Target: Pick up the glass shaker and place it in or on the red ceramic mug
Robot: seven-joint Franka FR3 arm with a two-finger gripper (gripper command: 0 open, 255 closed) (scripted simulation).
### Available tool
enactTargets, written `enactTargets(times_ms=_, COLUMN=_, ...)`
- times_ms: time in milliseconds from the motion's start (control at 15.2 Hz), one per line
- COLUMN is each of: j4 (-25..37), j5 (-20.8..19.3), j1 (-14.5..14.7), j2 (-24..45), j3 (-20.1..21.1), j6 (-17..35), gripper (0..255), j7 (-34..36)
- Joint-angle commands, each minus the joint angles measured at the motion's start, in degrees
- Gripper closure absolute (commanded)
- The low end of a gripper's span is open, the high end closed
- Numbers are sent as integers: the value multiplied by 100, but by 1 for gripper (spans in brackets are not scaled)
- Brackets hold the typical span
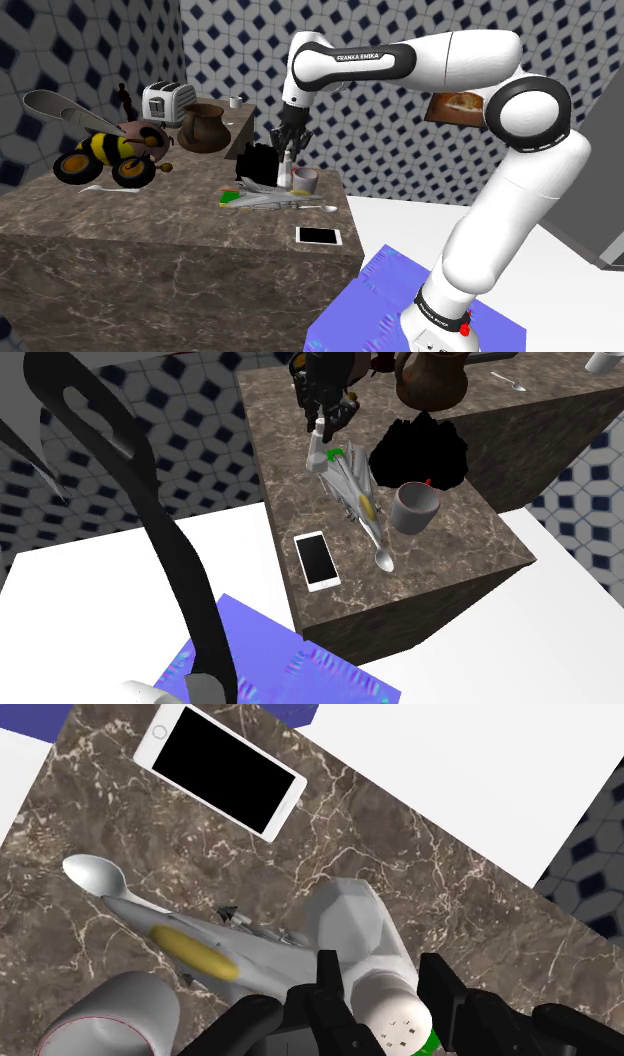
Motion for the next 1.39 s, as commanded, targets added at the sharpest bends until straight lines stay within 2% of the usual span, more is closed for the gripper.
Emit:
enactTargets(times_ms=0, j4=223, j5=-25, j1=-124, j2=134, j3=-144, j6=-117, gripper=255, j7=-253)
enactTargets(times_ms=594, j4=1677, j5=-67, j1=-656, j2=1119, j3=-665, j6=-690, gripper=255, j7=-1245)
enactTargets(times_ms=1188, j4=3979, j5=33, j1=-1243, j2=2601, j3=-998, j6=-1598, gripper=255, j7=-2056)
enactTargets(times_ms=1320, j4=3736, j5=29, j1=-1237, j2=2544, j3=-997, j6=-1413, gripper=255, j7=-2072)
